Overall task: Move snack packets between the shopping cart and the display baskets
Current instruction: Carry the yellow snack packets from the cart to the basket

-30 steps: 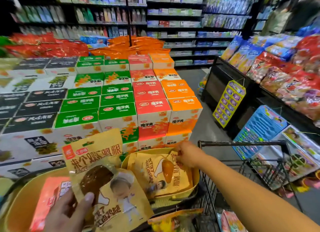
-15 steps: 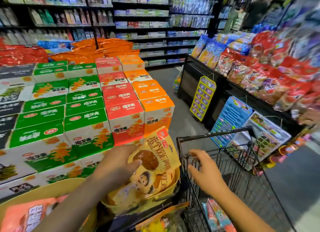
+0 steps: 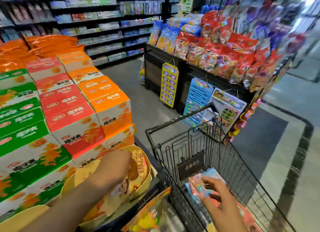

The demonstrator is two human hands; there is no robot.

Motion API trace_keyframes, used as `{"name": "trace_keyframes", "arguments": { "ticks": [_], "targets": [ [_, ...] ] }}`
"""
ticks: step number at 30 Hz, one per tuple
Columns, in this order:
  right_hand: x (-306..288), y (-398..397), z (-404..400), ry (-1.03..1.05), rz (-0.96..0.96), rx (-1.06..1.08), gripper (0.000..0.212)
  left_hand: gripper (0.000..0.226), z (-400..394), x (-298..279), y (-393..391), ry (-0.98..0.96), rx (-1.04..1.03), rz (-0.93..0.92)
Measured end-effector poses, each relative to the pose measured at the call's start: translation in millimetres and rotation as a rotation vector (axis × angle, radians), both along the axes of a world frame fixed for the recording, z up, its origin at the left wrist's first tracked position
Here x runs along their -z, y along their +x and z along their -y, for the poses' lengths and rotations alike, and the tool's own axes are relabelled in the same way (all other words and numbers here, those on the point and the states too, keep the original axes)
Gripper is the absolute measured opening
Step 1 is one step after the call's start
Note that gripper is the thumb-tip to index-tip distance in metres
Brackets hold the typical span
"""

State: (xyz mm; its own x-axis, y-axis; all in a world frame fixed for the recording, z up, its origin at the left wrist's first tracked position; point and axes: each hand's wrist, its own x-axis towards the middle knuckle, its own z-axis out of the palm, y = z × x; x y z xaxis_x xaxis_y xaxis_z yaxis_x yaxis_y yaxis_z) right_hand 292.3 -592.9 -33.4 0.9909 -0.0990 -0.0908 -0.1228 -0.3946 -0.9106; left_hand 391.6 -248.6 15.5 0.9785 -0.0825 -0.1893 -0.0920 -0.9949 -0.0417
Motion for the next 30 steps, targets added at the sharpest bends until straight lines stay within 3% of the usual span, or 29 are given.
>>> {"name": "trace_keyframes", "arguments": {
  "ticks": [6, 8, 10, 14, 17, 21, 26, 30],
  "targets": [
    [-6, -6, 25, 0.071, 0.025, 0.078, 0.036, 0.012, 6, -2, 2, 0.122, 0.071, -0.011],
    [-6, -9, 38, 0.103, -0.009, 0.113, 0.038, 0.035, 5, -4, 3, 0.129, 0.038, 0.061],
    [1, -10, 56, 0.128, -0.040, 0.169, 0.046, 0.055, 11, -6, 4, 0.000, 0.032, 0.180],
    [20, -19, 98, 0.153, -0.069, 0.301, 0.049, 0.051, 76, -10, -2, -0.442, 0.210, 0.323],
    [41, -31, 136, 0.145, -0.103, 0.395, 0.051, 0.050, 151, 11, -12, -0.679, 0.247, 0.112],
    [78, -48, 178, 0.123, -0.204, 0.479, 0.058, 0.047, 242, 75, -12, -0.802, 0.250, -0.185],
    [149, -62, 214, -0.016, -0.386, 0.471, 0.068, 0.050, 334, 182, -4, -0.719, 0.293, -0.447],
    [220, -67, 234, -0.096, -0.586, 0.417, 0.069, 0.038, 377, 285, -1, -0.615, 0.101, -0.704]
  ]
}}
